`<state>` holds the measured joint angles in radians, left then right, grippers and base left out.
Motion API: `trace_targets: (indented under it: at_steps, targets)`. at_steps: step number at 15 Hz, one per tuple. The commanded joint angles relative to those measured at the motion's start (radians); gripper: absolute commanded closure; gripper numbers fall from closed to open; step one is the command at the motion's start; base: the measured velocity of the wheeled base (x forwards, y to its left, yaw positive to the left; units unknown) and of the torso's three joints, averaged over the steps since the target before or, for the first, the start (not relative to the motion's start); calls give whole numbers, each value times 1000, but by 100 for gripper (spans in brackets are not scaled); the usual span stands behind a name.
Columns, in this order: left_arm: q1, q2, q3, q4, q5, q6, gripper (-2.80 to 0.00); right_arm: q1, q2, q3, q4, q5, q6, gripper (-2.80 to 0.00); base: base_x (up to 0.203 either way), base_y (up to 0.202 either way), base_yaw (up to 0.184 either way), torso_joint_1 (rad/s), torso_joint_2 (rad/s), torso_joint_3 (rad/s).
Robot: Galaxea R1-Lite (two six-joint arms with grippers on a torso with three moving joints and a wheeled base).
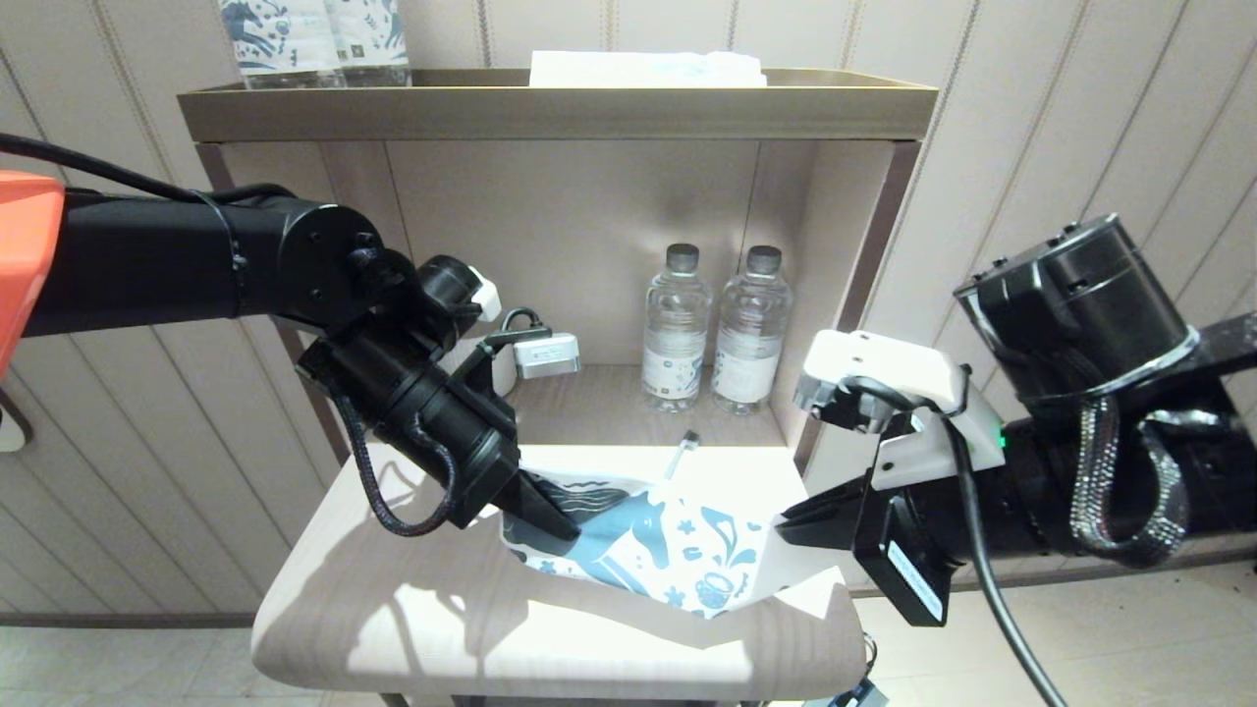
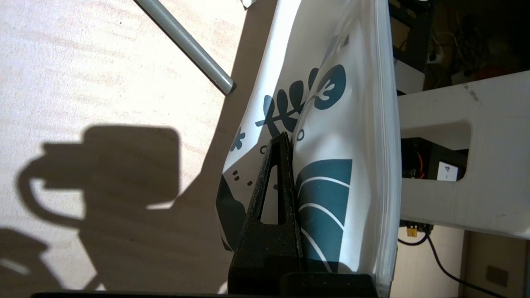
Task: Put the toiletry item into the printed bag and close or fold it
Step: Open the storage bag
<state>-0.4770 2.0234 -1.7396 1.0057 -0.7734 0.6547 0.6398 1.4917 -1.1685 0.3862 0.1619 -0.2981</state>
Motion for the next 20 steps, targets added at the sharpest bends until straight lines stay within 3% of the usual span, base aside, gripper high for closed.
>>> trace_targets:
  at_steps: [1,13,16,20]
  targets:
    - [0,0,0,5,-4,4,0,-16,-31,27,-1,3,-3,0,0,0,0,0,0,0]
    - [0,1,-2,7,-8,3,0,-22,-33,71,-47,9,-24,0,0,0,0,0,0,0]
    - [0,-9,0,8,-14,8,0,-34,-34,69,-47,62,-16,0,0,0,0,0,0,0]
    - [0,-9,0,8,-17,8,0,-31,-9,71,-79,62,-16,0,0,0,0,0,0,0]
